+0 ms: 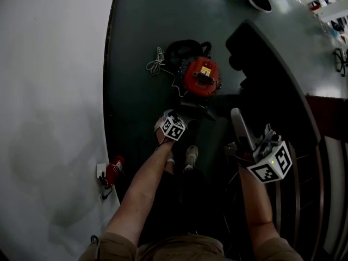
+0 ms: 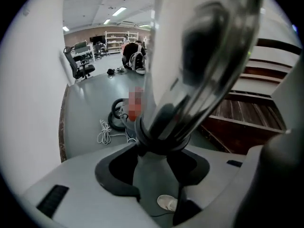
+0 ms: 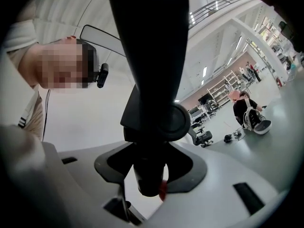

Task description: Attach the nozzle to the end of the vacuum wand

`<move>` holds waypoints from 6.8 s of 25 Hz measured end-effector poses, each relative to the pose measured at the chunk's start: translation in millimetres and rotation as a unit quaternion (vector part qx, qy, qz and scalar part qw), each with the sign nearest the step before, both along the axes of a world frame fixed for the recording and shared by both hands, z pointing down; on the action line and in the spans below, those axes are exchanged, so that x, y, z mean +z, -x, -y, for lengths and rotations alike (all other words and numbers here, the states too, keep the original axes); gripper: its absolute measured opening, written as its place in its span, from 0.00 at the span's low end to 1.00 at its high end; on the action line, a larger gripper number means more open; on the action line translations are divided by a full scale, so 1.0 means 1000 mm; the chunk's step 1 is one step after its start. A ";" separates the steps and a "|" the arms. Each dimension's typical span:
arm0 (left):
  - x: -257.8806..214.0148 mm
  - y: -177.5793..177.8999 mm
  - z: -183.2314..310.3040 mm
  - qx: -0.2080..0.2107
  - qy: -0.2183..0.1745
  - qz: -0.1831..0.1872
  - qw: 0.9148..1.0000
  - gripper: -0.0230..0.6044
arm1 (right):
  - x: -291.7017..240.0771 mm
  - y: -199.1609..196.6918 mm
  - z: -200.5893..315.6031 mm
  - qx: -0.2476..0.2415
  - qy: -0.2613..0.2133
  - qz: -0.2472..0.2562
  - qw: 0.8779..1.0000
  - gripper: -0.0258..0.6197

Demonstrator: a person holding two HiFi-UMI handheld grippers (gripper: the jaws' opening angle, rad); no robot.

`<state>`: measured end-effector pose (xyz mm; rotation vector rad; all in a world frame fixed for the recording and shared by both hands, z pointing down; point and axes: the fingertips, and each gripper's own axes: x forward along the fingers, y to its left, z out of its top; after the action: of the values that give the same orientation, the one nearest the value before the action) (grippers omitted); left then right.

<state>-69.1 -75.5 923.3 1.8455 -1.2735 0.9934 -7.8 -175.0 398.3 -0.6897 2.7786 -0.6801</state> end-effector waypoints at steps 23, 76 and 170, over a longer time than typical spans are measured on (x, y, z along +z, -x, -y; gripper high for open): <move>-0.015 -0.102 0.023 0.082 0.030 0.073 0.993 0.35 | 0.023 -0.129 -0.030 -0.001 -0.004 -0.128 0.992 0.34; -0.014 -0.116 0.036 0.172 0.052 0.077 0.981 0.35 | 0.033 -0.156 -0.027 0.168 -0.091 -0.101 0.976 0.33; -0.174 -0.199 0.098 0.250 -0.211 0.078 0.942 0.18 | 0.056 -0.153 0.010 -0.004 0.021 -0.151 0.988 0.33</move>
<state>130.2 -173.6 748.9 2.5531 -1.1970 1.2152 145.2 -185.4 454.4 -0.8566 3.0486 -0.6882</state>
